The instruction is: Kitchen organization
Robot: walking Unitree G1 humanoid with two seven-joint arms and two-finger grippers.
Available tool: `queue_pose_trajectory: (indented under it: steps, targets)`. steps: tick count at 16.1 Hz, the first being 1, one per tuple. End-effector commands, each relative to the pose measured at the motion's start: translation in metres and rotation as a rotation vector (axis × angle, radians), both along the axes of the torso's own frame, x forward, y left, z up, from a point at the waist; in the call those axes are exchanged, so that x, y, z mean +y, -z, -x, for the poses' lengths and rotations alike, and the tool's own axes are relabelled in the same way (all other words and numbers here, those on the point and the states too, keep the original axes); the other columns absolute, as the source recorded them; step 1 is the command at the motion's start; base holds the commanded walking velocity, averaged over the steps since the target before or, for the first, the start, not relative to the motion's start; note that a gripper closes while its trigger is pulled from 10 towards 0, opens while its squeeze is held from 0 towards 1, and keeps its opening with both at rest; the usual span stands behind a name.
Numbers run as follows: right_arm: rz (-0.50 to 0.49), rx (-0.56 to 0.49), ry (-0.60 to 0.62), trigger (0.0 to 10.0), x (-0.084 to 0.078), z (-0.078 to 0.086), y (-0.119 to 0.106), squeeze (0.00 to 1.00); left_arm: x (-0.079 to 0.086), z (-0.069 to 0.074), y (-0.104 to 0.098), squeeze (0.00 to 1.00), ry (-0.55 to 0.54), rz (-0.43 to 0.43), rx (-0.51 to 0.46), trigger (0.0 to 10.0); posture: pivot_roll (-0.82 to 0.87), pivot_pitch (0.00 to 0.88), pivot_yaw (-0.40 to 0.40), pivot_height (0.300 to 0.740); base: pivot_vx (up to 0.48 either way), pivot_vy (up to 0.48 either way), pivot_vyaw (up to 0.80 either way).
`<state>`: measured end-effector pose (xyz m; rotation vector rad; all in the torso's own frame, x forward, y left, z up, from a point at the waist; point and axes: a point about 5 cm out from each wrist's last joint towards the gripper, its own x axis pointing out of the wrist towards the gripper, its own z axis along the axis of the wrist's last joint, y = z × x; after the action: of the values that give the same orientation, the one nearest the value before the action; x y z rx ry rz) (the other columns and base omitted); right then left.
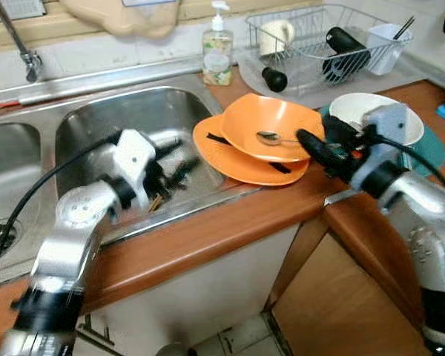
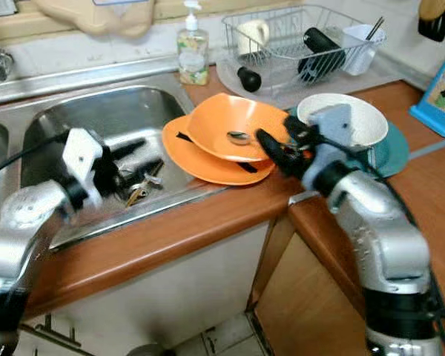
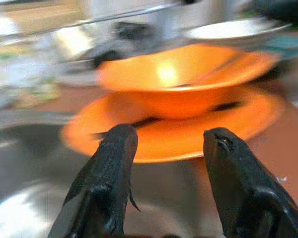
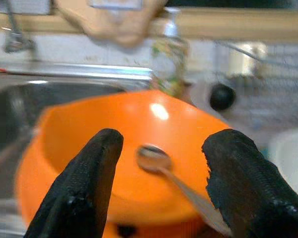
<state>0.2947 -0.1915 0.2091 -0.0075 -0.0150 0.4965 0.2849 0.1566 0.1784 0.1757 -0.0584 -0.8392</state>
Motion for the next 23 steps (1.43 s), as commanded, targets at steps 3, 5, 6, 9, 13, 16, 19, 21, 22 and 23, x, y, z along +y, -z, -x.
queue_pose_trajectory:
  steps: [3,5,6,9,13,16,19,21,22,23]
  targets:
    - [-0.055,0.027,0.006,10.0,-0.007,-0.002,0.002,0.00,-0.005,0.010,-0.005,0.00,0.081,0.023,0.031,10.0,-0.07,0.000,0.023,0.740,0.000,0.000,0.00]
    - [-0.067,0.052,0.001,10.0,-0.006,-0.003,0.007,0.00,-0.008,0.013,-0.005,0.00,0.100,0.016,0.046,10.0,-0.07,0.000,0.023,0.740,0.000,0.000,0.00]
    - [-0.071,0.060,-0.001,10.0,-0.006,-0.004,0.009,0.00,-0.009,0.014,-0.005,0.00,0.106,0.015,0.053,10.0,-0.07,0.000,0.023,0.740,0.000,0.000,0.00]
    - [-0.114,0.110,-0.049,10.0,-0.004,-0.002,0.016,0.00,-0.013,0.018,-0.005,0.00,0.134,0.014,0.077,10.0,-0.07,0.000,0.022,0.740,0.000,0.000,0.00]
    - [-0.141,0.123,-0.077,10.0,-0.004,-0.001,0.016,0.00,-0.014,0.019,-0.006,0.00,0.143,0.013,0.087,10.0,-0.07,0.000,0.022,0.740,0.000,0.000,0.00]
    - [-0.173,0.105,-0.126,10.0,-0.004,0.005,0.007,0.00,-0.015,0.019,-0.008,0.00,0.147,0.019,0.086,10.0,-0.07,0.000,0.022,0.740,0.000,0.000,0.00]
    - [-0.201,0.045,-0.105,10.0,-0.012,0.008,-0.005,0.00,-0.016,0.020,-0.008,0.00,0.154,0.016,0.092,10.0,-0.07,0.000,0.026,0.740,0.000,0.000,0.00]
    - [-0.136,0.053,-0.063,10.0,-0.017,0.007,0.000,0.00,-0.016,0.020,-0.007,0.00,0.157,0.013,0.096,10.0,-0.08,0.000,0.028,0.740,0.000,0.000,0.00]
    - [-0.112,0.064,-0.053,10.0,-0.018,0.007,0.003,0.00,-0.016,0.020,-0.007,0.00,0.159,0.011,0.097,10.0,-0.08,0.000,0.028,0.740,0.000,0.000,0.00]
    - [-0.104,0.080,-0.042,10.0,-0.018,0.006,0.006,0.00,-0.017,0.020,-0.007,0.00,0.161,0.011,0.098,10.0,-0.08,0.000,0.028,0.740,0.000,0.000,0.00]
